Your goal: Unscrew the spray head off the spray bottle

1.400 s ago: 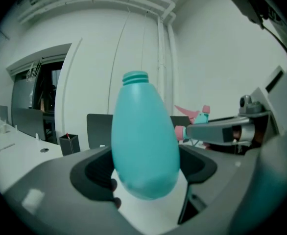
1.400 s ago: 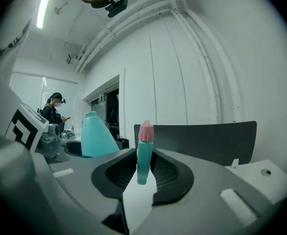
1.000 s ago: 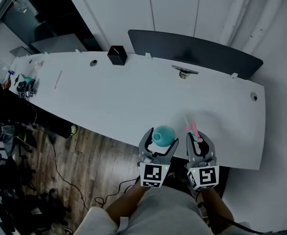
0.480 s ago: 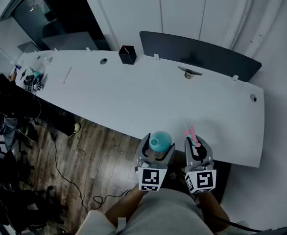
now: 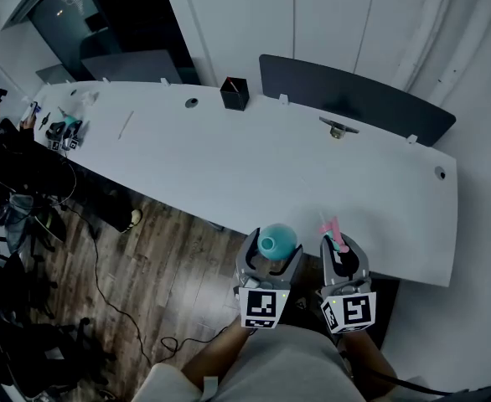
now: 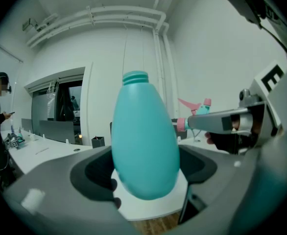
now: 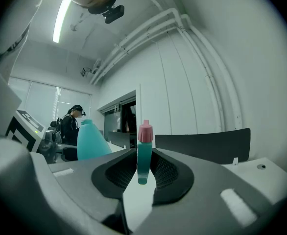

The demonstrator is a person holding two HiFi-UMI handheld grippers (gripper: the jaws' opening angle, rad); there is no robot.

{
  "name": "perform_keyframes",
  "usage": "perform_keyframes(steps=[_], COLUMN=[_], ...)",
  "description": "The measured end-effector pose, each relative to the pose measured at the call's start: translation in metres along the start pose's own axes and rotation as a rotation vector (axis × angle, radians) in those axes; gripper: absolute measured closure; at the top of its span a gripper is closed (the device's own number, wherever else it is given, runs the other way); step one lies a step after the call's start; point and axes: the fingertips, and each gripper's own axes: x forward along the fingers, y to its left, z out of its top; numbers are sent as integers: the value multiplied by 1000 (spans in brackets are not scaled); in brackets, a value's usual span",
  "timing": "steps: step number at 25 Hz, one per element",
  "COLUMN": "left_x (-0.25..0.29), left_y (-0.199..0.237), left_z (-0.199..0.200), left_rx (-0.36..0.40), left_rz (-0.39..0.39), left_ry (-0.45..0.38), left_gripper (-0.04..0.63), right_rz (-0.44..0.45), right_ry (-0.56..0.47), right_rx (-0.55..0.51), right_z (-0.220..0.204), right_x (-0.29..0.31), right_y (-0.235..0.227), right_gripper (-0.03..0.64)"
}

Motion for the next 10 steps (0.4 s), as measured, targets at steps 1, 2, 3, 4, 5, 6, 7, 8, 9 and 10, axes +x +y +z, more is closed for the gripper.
perform_keyframes(steps=[1, 2, 3, 4, 5, 6, 7, 8, 9, 10], left_x=[-2, -4, -5, -6, -7, -7, -8, -9, -9, -10], left_y=[2, 2, 3, 3, 3, 3, 3, 4, 4, 4], left_z=[0, 1, 0, 0, -1, -1, -1, 0, 0, 1], left_rx=[-1, -1, 0, 1, 1, 0, -1, -1, -1, -1], left_rz=[0, -2, -6, -9, -12, -14, -14, -14, -14, -14], left_ry=[-2, -4, -4, -4, -4, -4, -6, -8, -10, -12], left_gripper=[198, 198, 198, 198, 198, 198, 198, 198, 198, 198], right_rz=[0, 1, 1, 0, 0, -1, -1, -1, -1, -1], right_ry=[-2, -3, -2, -1, 1, 2, 3, 4, 5, 5], right_rx=[-4, -9, -13, -15, -14, -14, -14, -15, -16, -17], right_z=[2, 3, 4, 3, 3, 3, 3, 3, 3, 3], right_x=[0, -1, -2, -2, -3, -4, -4, -4, -4, -4], right_y=[3, 6, 8, 10, 12, 13, 14, 15, 15, 16], right_gripper=[529, 529, 529, 529, 529, 529, 529, 529, 529, 529])
